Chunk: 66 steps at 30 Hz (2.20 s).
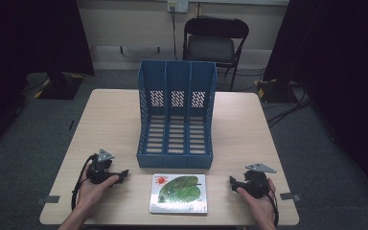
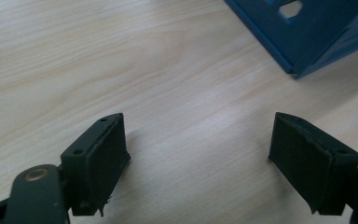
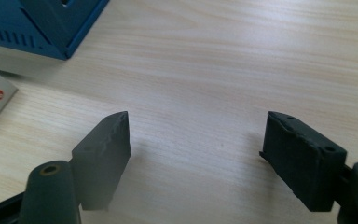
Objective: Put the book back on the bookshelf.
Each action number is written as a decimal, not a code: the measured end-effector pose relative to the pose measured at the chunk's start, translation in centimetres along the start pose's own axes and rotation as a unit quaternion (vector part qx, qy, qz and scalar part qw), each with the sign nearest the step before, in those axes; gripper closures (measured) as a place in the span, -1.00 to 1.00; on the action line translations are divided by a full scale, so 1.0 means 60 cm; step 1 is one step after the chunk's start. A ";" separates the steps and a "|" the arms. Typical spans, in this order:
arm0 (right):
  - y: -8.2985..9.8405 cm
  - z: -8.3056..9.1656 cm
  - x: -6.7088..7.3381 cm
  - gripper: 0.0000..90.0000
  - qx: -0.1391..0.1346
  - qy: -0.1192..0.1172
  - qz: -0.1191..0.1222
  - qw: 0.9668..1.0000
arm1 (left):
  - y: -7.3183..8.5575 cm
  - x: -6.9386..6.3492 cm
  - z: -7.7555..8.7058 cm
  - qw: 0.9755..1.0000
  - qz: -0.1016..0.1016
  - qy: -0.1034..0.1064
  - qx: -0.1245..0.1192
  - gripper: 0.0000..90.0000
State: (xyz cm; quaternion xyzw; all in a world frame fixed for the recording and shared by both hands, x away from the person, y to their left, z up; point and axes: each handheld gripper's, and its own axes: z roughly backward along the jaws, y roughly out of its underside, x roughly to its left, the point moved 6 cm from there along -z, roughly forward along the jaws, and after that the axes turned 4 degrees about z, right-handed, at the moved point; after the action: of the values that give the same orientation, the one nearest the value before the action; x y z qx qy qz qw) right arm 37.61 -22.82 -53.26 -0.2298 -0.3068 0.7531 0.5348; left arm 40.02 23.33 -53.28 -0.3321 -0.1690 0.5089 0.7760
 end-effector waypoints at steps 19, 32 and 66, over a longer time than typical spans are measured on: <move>-0.012 0.015 0.057 -0.49 -0.021 -0.063 0.047 0.997 | -0.009 -0.088 0.008 0.995 -0.040 0.093 0.011 -0.56; -0.031 0.036 0.128 -0.55 -0.040 -0.122 0.097 0.987 | -0.016 -0.140 0.010 0.989 -0.064 0.130 0.008 -0.56; 0.013 0.028 0.227 -0.79 0.019 -0.221 0.174 0.959 | -0.011 -0.201 -0.025 0.977 -0.057 0.200 0.041 -0.56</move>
State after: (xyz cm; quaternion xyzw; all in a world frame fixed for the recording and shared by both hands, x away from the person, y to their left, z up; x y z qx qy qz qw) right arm 31.56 -10.48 -52.88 -0.0968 -0.3584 0.8722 0.3185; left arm 36.23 11.74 -52.99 -0.3846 -0.0078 0.3933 0.8350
